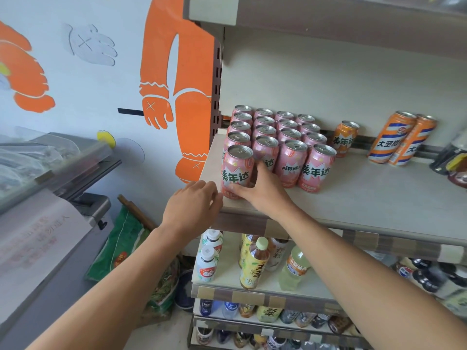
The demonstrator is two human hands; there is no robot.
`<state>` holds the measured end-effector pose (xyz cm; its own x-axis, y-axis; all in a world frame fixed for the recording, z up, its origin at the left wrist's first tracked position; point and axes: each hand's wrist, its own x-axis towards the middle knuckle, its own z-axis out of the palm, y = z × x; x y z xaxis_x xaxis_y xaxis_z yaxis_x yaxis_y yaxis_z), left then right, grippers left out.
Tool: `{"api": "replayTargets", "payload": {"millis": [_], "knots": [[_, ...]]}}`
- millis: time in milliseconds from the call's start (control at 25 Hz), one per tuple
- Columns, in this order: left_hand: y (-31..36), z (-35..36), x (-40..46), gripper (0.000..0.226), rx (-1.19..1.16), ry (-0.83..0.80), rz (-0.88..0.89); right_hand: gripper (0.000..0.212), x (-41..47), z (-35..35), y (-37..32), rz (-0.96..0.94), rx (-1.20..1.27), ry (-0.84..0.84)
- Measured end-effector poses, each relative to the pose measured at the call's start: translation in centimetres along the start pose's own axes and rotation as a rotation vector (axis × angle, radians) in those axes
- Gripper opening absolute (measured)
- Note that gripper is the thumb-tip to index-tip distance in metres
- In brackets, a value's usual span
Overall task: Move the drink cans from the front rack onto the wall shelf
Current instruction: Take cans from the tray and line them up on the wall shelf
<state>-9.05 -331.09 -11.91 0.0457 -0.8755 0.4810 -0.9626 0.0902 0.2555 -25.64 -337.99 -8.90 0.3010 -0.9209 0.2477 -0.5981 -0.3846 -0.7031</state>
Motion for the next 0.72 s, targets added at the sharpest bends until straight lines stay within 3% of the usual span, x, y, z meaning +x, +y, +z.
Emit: {"api": "replayTargets", "payload": {"millis": [160, 400, 720], "knots": [[1.7, -0.4, -0.6, 0.022, 0.004, 0.039, 0.048, 0.067, -1.9, -1.9, 0.8, -0.047, -0.03, -0.026], [8.7, -0.3, -1.1, 0.018, -0.045, 0.072, 0.155, 0.05, -7.0, -8.8, 4.5, -0.189, -0.358, 0.057], [27.8, 5.2, 0.1, 0.024, -0.246, -0.021, 0.434, 0.051, -18.3, -22.8, 13.5, 0.058, -0.545, 0.19]]}}
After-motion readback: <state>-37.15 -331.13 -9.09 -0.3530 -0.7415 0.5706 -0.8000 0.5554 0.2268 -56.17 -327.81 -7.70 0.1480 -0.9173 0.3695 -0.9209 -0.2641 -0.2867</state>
